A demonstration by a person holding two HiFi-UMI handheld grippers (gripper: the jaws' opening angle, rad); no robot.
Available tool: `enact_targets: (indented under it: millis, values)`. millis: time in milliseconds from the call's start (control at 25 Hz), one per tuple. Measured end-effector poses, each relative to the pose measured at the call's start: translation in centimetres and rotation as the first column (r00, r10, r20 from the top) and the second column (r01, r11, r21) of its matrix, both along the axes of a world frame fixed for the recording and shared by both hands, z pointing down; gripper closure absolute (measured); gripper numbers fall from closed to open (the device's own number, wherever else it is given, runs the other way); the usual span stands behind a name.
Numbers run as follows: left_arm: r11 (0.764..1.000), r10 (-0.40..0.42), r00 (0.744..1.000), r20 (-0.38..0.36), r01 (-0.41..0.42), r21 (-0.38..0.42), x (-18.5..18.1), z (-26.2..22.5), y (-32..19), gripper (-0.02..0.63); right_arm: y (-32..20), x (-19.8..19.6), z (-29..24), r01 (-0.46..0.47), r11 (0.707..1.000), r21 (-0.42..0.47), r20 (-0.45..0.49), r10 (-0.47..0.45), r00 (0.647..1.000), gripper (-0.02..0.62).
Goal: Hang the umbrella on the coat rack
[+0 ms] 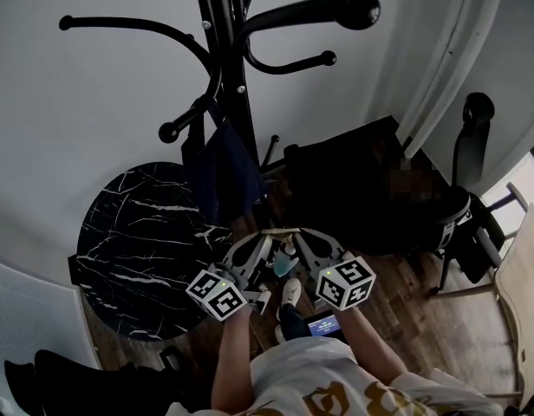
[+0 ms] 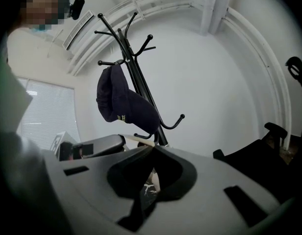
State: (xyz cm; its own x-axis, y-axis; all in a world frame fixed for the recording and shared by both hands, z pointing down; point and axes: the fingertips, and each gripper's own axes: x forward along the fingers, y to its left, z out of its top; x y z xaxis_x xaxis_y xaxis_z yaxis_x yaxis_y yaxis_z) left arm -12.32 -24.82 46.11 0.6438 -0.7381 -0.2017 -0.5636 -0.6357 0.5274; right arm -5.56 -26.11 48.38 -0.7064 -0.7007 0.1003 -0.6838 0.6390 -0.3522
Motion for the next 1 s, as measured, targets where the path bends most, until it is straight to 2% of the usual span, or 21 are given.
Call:
enact_targets:
  millis: [1000]
  values:
    - [0.999, 0.001, 1.0, 0.008, -0.001, -0.04, -0.4, 2.1, -2.9, 0.586, -3.1, -0.5, 2.1, -0.009, 0.998, -0.055, -0.019, 0.008, 1.0, 0.584]
